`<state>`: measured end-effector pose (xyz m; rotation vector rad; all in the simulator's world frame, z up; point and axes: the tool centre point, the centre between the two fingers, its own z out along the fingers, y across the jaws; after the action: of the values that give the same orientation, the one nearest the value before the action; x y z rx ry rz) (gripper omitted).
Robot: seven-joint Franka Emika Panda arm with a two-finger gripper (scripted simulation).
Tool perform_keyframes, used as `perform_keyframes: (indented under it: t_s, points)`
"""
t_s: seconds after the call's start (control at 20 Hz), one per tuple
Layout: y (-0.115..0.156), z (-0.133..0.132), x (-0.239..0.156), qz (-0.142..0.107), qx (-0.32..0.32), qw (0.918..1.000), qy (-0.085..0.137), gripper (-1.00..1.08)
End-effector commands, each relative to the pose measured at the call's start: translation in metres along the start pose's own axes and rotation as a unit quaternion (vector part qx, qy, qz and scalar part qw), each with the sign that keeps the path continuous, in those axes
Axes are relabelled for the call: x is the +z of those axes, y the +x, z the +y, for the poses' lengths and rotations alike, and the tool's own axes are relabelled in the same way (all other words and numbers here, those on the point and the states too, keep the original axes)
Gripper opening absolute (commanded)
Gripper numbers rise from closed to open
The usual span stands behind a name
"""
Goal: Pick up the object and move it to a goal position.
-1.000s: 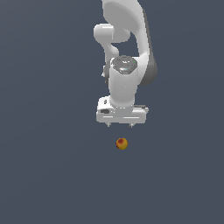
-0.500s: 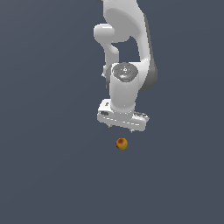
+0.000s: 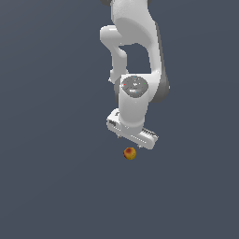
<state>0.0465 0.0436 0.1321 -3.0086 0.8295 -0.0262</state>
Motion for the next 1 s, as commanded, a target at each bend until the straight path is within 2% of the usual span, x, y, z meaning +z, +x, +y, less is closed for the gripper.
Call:
perform_keyframes:
  t_s: [0.0,0.4,0.95]
  points:
    - [0.001,-0.002,0.005,-0.001,0.035,0.9994,-0.001,1.00]
    - [0.006,-0.008,0.021,-0.003,0.142,0.9899,-0.005,1.00]
    - [0.010,-0.016,0.040,-0.002,0.270,0.9628,-0.011,1.00]
